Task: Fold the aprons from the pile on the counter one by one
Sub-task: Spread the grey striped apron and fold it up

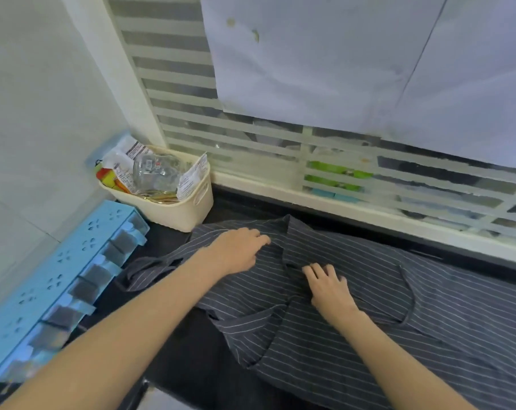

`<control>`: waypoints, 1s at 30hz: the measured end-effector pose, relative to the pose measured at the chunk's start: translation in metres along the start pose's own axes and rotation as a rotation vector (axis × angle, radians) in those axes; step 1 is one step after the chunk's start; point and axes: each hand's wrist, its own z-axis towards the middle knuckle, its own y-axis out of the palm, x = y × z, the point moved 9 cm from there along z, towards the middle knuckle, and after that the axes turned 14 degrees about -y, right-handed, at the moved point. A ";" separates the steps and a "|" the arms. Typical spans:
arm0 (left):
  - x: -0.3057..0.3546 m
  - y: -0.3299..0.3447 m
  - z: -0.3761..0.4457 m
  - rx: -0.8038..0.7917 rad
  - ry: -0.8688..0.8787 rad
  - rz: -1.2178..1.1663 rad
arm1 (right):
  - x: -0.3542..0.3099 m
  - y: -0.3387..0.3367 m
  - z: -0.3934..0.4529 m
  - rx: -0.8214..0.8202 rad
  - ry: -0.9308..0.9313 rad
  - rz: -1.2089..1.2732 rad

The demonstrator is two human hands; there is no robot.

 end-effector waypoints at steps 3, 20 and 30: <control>0.057 0.019 0.017 0.048 0.170 0.048 | 0.009 -0.004 -0.008 0.055 -0.050 0.107; 0.142 0.034 0.065 0.131 0.022 0.369 | 0.183 0.027 -0.179 -0.079 0.432 0.013; 0.130 0.025 0.024 -0.071 0.068 0.220 | 0.249 -0.098 -0.211 0.491 0.347 -0.127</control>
